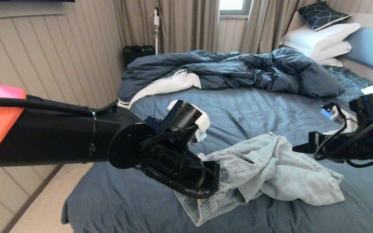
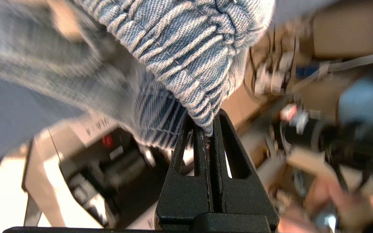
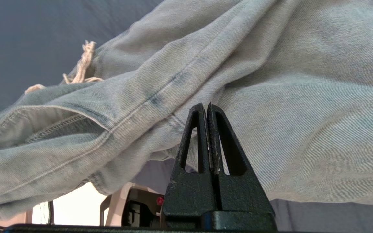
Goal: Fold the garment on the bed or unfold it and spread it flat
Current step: Fold the blue shorts
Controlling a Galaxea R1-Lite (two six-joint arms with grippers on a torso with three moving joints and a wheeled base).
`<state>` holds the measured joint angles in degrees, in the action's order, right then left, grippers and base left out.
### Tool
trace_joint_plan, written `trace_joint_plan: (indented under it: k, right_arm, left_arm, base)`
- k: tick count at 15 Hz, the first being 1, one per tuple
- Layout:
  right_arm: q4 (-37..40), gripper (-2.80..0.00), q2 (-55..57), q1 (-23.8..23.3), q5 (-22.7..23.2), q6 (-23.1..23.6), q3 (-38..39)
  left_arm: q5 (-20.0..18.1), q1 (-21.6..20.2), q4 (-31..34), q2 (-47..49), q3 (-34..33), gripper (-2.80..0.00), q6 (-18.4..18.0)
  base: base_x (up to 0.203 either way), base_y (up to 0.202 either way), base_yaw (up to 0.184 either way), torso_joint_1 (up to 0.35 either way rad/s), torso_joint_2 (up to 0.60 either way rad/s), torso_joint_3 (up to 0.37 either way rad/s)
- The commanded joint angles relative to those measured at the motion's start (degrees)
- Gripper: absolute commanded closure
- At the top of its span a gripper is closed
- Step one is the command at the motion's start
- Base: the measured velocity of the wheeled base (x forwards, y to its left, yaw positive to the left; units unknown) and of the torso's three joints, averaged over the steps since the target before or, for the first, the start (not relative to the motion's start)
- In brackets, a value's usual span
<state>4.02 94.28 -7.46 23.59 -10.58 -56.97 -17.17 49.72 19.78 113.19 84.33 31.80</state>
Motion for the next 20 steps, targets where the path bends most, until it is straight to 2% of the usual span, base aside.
trace_joint_plan:
  k: [1, 5, 11, 13, 14, 18, 20]
  right_arm:
    - [0.0, 0.0, 2.7, 0.5, 0.1, -0.1, -1.6]
    - [0.0, 0.0, 6.4, 2.7, 0.0, -0.1, -4.8]
    - [0.0, 0.0, 7.1, 5.4, -0.2, -1.3, -5.9]
    - [0.0, 0.0, 6.7, 5.4, -0.2, -1.4, -5.7]
    - [0.1, 0.0, 6.5, 5.4, -0.3, -1.4, -5.6]
    - [0.1, 0.0, 5.7, 5.1, -0.3, -1.4, -5.3]
    - [0.1, 0.0, 5.5, 4.9, -0.3, -1.4, -5.2]
  left_arm:
    - [0.1, -2.2, -1.4, 2.2, 0.0, 0.0, -0.1]
    - [3.4, -7.9, -3.9, 6.9, 0.0, 0.0, -0.5]
    - [3.6, -12.9, -6.9, 9.8, -0.3, 0.0, -2.1]
    - [3.3, -13.1, -7.3, 9.7, -0.5, 0.0, -2.4]
    - [3.8, -13.1, -7.3, 9.8, -0.5, -2.8, -2.4]
    - [3.9, -13.0, -6.8, 7.5, -1.2, -2.8, -2.0]
    - [3.9, -13.0, -7.1, 4.1, -4.2, -2.8, -2.1]
  base:
    - [0.0, 0.0, 0.0, 0.0, 0.0, 0.0]
    - [0.0, 0.0, 0.0, 0.0, 0.0, 0.0]
    - [0.0, 0.0, 0.0, 0.0, 0.0, 0.0]
    - [0.0, 0.0, 0.0, 0.0, 0.0, 0.0]
    - [0.0, 0.0, 0.0, 0.0, 0.0, 0.0]
    - [0.0, 0.0, 0.0, 0.0, 0.0, 0.0]
    - [0.0, 0.0, 0.0, 0.0, 0.0, 0.0]
